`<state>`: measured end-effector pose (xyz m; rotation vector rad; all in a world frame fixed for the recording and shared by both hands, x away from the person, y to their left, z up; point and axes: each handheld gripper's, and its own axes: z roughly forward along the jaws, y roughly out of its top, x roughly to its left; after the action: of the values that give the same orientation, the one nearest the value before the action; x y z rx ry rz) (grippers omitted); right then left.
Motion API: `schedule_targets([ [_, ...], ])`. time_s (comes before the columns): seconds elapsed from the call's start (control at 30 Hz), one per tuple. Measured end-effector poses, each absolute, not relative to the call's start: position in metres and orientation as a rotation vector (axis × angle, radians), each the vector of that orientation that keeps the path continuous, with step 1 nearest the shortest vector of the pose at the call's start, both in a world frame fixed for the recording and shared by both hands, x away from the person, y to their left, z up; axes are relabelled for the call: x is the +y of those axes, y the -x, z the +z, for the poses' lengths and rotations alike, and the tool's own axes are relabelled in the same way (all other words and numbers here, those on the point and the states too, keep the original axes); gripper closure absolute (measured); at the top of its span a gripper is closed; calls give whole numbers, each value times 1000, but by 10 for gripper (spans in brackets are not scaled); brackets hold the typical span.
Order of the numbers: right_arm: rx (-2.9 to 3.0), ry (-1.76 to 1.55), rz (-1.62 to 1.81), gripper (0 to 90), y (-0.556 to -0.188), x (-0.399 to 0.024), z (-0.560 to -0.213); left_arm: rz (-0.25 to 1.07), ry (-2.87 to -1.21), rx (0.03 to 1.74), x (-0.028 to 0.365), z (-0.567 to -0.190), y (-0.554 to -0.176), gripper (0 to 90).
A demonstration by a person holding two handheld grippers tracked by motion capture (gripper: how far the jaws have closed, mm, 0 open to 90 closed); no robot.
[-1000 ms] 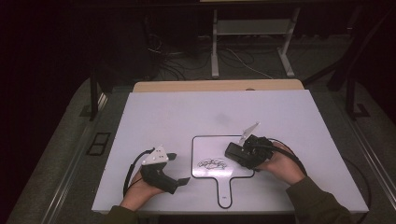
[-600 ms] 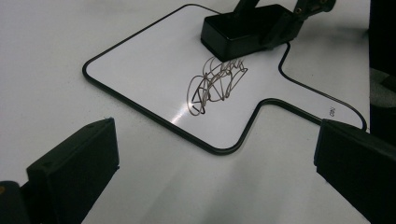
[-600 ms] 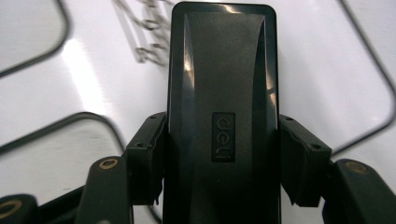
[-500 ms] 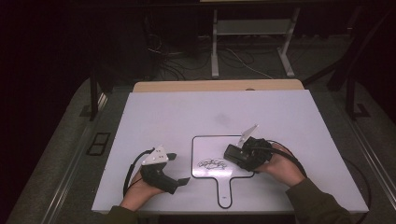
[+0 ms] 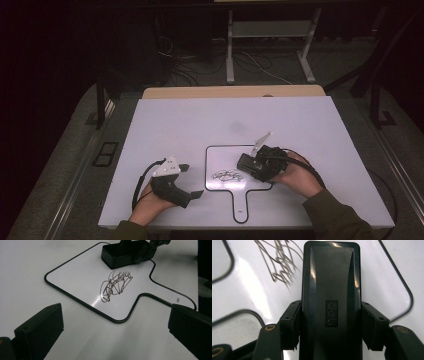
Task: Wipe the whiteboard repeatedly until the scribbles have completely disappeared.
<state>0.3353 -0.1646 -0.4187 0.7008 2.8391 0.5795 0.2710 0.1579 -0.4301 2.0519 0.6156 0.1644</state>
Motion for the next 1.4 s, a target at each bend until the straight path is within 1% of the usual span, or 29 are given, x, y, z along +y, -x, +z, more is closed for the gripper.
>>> schedule_targets([
  [0.4,2862,-608,591,386,-334,-140,-419,166,-2051,612,158,-429,-271,0],
  [0.6,2851,-664,606,386,-345,-135,-419,168,-2051,611,158,-429,-271,0],
  [0.83,2845,-656,604,385,-357,-127,-420,167,-2053,612,159,-429,-271,0],
  [1.17,2890,-567,613,385,-343,-111,-419,168,-2052,611,159,-429,-271,0],
  [1.4,2866,-593,605,386,-349,-115,-419,169,-2052,611,159,-429,-271,0],
])
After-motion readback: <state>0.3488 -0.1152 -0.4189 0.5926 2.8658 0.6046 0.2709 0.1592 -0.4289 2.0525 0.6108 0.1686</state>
